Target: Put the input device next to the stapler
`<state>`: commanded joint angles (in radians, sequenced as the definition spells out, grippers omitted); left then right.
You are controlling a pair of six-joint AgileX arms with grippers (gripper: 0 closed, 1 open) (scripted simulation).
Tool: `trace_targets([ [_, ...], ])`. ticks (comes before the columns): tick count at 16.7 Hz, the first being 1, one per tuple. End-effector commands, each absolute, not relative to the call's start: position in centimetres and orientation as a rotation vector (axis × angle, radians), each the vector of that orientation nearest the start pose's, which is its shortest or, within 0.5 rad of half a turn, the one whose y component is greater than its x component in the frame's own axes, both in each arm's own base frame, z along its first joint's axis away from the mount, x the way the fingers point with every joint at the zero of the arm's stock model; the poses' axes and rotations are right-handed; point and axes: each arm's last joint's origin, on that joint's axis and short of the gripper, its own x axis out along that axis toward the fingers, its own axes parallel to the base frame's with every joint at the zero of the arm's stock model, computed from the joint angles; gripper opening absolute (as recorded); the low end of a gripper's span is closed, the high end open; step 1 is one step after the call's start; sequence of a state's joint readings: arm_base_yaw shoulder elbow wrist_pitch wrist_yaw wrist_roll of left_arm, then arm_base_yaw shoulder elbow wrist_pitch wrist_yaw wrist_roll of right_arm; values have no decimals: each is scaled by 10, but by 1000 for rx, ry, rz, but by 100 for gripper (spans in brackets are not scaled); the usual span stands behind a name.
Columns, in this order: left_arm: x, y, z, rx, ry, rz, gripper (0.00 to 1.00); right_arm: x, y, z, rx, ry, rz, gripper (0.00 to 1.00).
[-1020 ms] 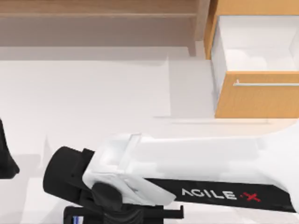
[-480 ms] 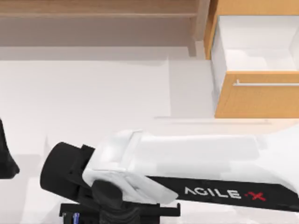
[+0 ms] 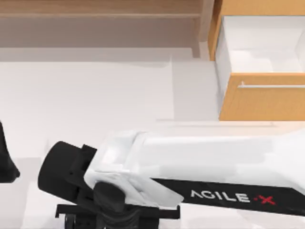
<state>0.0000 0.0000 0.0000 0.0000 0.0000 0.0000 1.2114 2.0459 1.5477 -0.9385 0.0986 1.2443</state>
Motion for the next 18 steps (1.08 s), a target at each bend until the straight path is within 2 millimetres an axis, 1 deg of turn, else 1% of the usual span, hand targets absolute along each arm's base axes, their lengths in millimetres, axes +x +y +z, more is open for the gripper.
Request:
trace_targets([
  [5, 106, -1, 160, 0, 0, 0, 100, 141, 377, 162, 78, 1442, 32, 0],
  [9, 106, -1, 160, 0, 0, 0, 100, 140, 374, 142, 31, 1466, -11, 0],
  [14, 106, -1, 160, 0, 0, 0, 100, 140, 373, 140, 28, 1467, -14, 0],
  [18, 106, -1, 160, 0, 0, 0, 100, 140, 373, 140, 28, 1467, -14, 30],
])
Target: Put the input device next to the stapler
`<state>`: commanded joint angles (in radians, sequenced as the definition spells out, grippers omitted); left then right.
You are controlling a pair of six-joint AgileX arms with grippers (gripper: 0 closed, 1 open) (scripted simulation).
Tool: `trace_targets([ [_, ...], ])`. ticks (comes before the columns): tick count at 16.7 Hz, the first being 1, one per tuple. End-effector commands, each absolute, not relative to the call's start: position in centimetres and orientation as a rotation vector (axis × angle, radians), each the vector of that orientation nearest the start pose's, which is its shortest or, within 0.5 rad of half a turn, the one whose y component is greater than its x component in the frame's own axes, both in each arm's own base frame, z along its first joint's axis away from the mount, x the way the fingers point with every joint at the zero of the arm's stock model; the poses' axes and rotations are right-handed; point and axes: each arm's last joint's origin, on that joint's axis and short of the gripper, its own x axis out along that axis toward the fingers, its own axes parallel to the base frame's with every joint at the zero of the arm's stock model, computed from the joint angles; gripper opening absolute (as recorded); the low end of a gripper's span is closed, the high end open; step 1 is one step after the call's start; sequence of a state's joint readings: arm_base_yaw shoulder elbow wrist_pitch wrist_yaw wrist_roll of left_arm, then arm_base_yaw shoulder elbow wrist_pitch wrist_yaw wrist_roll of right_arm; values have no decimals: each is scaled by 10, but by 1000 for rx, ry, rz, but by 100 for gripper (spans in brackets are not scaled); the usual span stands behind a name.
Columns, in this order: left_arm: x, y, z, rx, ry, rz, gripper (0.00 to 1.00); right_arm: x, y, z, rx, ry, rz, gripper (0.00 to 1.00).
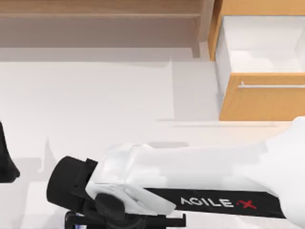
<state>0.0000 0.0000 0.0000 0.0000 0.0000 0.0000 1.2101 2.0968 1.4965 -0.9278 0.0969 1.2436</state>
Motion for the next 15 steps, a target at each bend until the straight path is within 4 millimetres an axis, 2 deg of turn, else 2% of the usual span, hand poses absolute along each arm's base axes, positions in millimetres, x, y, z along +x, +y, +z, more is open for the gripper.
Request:
trace_targets([
  [9, 106, -1, 160, 0, 0, 0, 100, 140, 373, 140, 28, 1467, -14, 98],
  [15, 106, -1, 160, 0, 0, 0, 100, 140, 373, 140, 28, 1467, -14, 100],
])
